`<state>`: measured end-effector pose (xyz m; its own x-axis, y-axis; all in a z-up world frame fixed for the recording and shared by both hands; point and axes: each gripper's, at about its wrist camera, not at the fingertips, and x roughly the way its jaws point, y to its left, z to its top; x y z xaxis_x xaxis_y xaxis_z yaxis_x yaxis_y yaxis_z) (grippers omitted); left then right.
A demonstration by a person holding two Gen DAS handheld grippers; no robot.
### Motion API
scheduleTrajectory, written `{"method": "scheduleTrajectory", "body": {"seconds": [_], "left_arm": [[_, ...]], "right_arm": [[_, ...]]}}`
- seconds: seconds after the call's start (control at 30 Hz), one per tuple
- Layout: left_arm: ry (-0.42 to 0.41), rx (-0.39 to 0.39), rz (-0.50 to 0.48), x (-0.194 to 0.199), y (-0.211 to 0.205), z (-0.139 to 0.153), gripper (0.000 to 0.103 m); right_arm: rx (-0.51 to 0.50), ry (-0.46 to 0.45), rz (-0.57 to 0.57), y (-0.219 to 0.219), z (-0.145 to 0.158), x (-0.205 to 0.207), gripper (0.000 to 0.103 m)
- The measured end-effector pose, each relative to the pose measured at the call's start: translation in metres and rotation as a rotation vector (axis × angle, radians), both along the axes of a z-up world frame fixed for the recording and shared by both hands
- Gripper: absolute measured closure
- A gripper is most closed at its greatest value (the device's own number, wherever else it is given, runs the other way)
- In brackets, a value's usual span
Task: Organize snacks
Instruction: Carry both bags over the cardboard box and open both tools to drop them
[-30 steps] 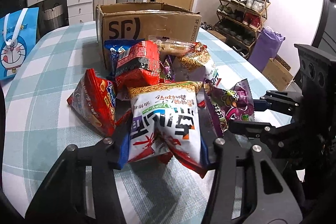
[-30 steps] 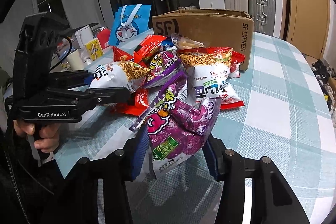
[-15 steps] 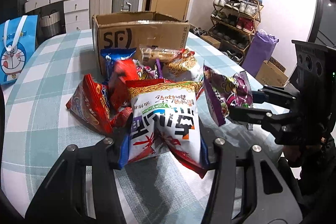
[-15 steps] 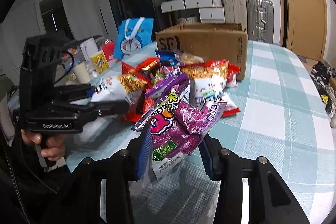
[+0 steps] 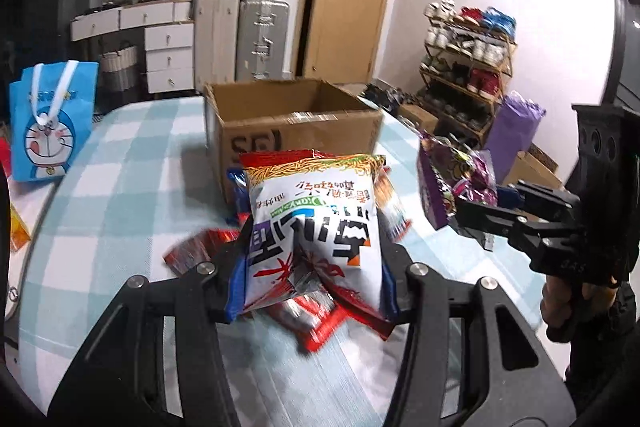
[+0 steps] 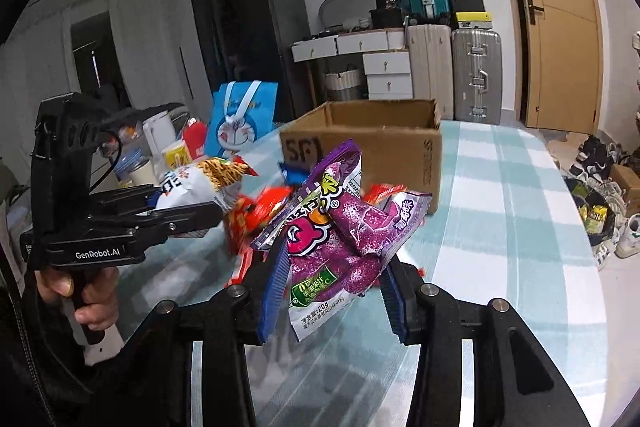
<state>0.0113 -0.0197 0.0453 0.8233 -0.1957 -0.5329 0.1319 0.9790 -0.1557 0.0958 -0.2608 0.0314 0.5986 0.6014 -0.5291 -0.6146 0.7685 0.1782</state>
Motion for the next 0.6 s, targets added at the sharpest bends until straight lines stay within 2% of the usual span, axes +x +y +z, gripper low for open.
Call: {"method": "scheduleTrajectory", "body": {"seconds": [0.3,0.47,0.6], "left_arm": [[-0.065,-0.015,0.120,0.035,0.026,0.038,0.055],[-0.073,-0.020,0.139,0.061,0.036,0.055,0.055],[-0.075,0.007,0.138,0.089,0.038,0.063,0.055]], "right_arm": [[0.007,-0.016,-0.029,0.007,0.028,0.037,0.059],[0.017,-0.025,-0.031,0.012,0.044,0.061,0.059],[0.012,-0.036,-0.030,0.019,0.050,0.079,0.059]]}}
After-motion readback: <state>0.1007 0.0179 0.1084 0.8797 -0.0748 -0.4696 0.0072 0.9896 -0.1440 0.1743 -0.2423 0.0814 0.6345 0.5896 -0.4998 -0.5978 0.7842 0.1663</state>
